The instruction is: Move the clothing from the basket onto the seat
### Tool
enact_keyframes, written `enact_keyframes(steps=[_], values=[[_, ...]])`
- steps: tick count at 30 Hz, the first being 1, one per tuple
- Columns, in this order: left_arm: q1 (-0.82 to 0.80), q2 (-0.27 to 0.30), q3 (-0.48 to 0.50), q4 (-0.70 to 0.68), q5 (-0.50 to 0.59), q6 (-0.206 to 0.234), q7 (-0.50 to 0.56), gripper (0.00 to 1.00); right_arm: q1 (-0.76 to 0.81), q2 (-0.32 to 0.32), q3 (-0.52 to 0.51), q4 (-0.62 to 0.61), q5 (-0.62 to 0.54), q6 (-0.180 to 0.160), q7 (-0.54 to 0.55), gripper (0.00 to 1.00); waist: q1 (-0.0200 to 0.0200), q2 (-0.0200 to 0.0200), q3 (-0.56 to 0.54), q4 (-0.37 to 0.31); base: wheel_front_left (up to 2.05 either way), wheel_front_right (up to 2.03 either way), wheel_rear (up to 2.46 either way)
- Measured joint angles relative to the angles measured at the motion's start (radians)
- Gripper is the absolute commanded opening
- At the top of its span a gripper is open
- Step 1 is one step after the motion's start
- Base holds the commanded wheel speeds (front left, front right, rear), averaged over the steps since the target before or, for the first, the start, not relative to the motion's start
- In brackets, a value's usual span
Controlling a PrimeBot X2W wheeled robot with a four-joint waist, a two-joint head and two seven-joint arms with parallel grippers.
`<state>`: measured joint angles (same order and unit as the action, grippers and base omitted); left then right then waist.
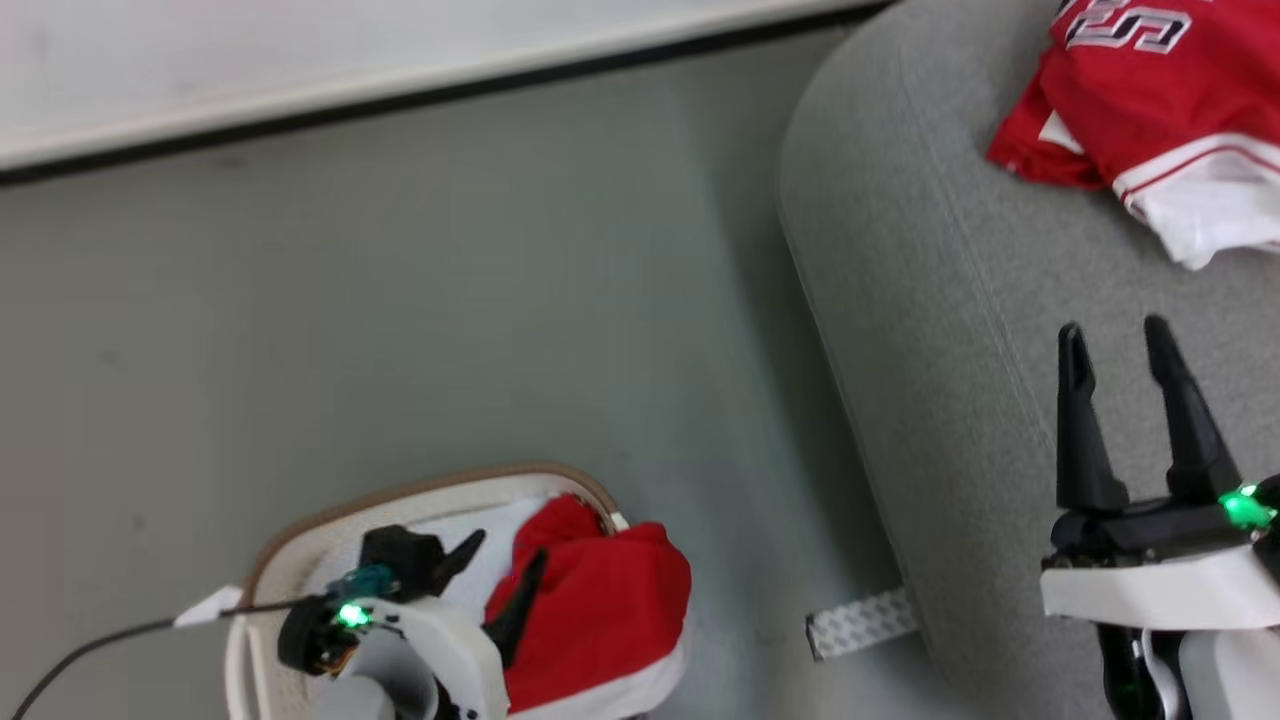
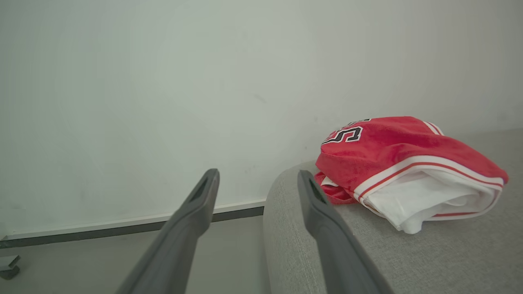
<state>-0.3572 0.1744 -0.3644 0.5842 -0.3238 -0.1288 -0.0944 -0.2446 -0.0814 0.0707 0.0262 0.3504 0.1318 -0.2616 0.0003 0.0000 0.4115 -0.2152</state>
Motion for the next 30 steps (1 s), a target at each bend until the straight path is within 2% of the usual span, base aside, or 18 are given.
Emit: enact_keyframes(steps=[5,12,14,26,30], values=[[-0.096,0.057,-0.151,0.108,-0.077,-0.002,0.055,1.00,-0.064,0.003,-0.006,-0.033,-0.009,0.000,-0.001,1.00,0.0000,0.0000,0.100,-0.023,0.00,0.00,0.00],[-0.216,0.110,-0.286,0.236,-0.155,-0.002,0.091,1.00,-0.163,0.003,-0.021,-0.093,-0.012,0.000,-0.001,1.00,0.0001,0.0000,0.227,-0.054,0.00,0.00,0.00],[-0.238,0.118,-0.322,0.266,-0.192,-0.002,0.105,1.00,-0.176,0.007,-0.024,-0.112,-0.012,0.000,-0.001,1.00,0.0001,0.0000,0.259,-0.062,0.00,0.00,0.00],[-0.399,0.164,-0.509,0.405,-0.241,-0.002,0.116,1.00,-0.200,0.025,-0.018,-0.224,-0.012,0.000,-0.001,1.00,-0.0001,0.0000,0.434,-0.109,0.00,0.00,0.00],[-0.436,0.178,-0.578,0.441,-0.256,-0.002,0.167,1.00,-0.197,0.027,-0.012,-0.229,-0.012,0.000,-0.001,1.00,-0.0002,-0.0001,0.463,-0.134,0.00,0.00,0.00]])
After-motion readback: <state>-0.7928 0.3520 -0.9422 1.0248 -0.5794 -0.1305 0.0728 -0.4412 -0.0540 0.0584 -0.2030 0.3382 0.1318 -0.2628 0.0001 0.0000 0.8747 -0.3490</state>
